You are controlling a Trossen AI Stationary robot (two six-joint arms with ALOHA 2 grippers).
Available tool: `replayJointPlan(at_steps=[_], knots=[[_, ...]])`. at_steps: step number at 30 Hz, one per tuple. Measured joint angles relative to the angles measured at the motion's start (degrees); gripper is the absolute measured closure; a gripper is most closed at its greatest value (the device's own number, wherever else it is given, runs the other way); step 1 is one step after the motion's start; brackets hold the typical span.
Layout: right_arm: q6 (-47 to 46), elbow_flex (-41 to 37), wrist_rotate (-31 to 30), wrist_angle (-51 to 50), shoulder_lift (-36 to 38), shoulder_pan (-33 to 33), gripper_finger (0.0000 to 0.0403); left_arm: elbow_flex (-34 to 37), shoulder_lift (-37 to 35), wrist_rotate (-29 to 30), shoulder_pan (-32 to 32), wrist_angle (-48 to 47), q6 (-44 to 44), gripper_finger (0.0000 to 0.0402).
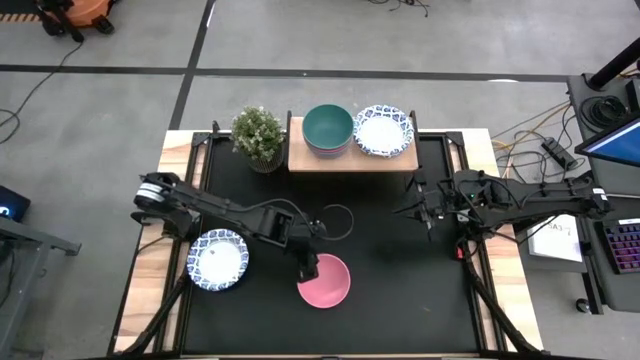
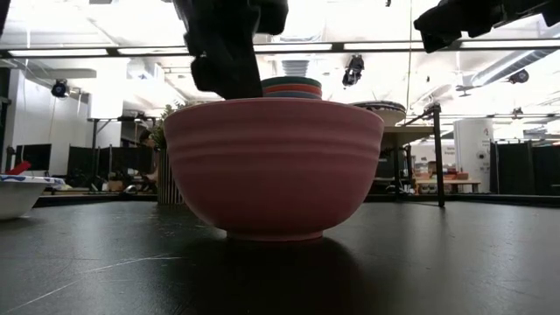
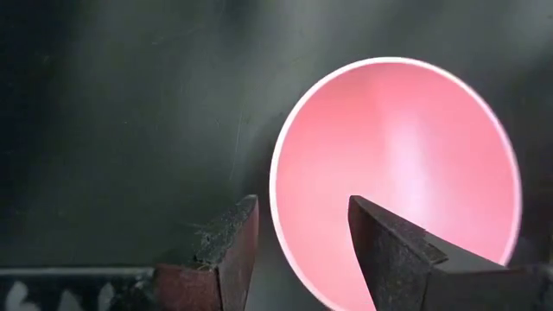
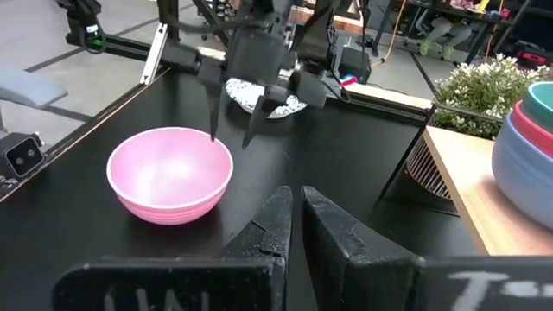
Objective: Place and stack bowls onto a shelf
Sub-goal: Stack the pink bowl on top of the green bowl
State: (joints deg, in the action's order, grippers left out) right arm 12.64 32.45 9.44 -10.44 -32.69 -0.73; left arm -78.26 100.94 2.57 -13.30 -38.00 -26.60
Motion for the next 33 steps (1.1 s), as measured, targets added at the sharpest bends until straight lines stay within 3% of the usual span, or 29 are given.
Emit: replayJointPlan(at_steps=[18,24,27,33], knots=[[-0.2,0.0,0.0,0.0,0.0,0.0,0.0385,1.4,3.3,0.3,0.0,2.1,-1.5,0.0257],[-0.2,0.0,0.0,0.0,0.0,0.0,0.0385,5.8,3.3,-0.5,0.0,9.5,-3.3,0.0262],[-0.2,0.0,0.0,0.0,0.0,0.0,0.0385,5.9,3.1,-0.5,0.1,10.1,-3.5,0.0287],[-0.1,0.0,-0.1,-0.1,0.0,0.0,0.0385,6.1,2.8,-2.6,0.6,9.4,-4.2,0.0391]])
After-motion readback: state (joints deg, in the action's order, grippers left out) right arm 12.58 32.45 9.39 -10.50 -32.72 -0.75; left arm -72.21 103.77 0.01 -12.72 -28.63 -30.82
